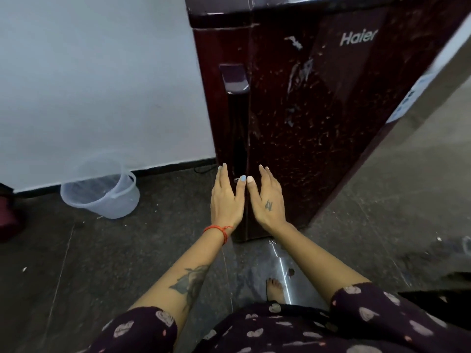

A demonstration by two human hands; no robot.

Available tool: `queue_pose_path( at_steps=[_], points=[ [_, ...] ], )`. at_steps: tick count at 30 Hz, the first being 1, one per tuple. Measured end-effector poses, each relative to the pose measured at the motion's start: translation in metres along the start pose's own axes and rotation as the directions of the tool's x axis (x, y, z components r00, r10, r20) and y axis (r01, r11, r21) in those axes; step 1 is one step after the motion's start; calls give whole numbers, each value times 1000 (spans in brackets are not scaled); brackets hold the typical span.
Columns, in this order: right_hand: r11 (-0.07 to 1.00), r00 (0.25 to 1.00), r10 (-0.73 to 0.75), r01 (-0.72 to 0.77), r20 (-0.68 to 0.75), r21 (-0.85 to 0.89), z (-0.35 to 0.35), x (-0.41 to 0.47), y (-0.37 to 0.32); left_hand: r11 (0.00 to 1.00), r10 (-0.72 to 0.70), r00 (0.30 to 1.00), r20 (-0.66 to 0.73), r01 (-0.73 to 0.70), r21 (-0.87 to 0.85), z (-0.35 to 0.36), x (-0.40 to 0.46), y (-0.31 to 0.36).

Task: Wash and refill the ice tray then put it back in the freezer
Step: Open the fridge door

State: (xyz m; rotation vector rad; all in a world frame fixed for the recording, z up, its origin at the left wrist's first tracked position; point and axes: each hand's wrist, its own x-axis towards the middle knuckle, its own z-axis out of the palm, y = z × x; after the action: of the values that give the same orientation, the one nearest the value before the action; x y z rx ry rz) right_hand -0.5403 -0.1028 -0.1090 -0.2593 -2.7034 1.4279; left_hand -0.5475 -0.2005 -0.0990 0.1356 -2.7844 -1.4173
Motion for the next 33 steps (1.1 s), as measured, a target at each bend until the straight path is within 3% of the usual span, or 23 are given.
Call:
queue_pose_path(
  at_steps=[7, 11, 20, 33],
  points=[
    [959, 960, -170, 213, -222, 189, -8, 49, -40, 986, 62, 963, -264, -101, -136, -2, 39, 34],
    [918, 934, -287, 332, -215, 216, -8, 63, -53, 963, 133, 940, -313, -197, -184, -7, 49, 47],
    [947, 968, -223, 243, -116, 209, -17, 61, -53, 964, 16, 978, -207, -70, -257, -15, 45, 47],
    [982, 994, -106, 109, -25, 152, -33, 49, -70, 969, -3, 998, -65, -13, -247, -32, 47, 46]
  ],
)
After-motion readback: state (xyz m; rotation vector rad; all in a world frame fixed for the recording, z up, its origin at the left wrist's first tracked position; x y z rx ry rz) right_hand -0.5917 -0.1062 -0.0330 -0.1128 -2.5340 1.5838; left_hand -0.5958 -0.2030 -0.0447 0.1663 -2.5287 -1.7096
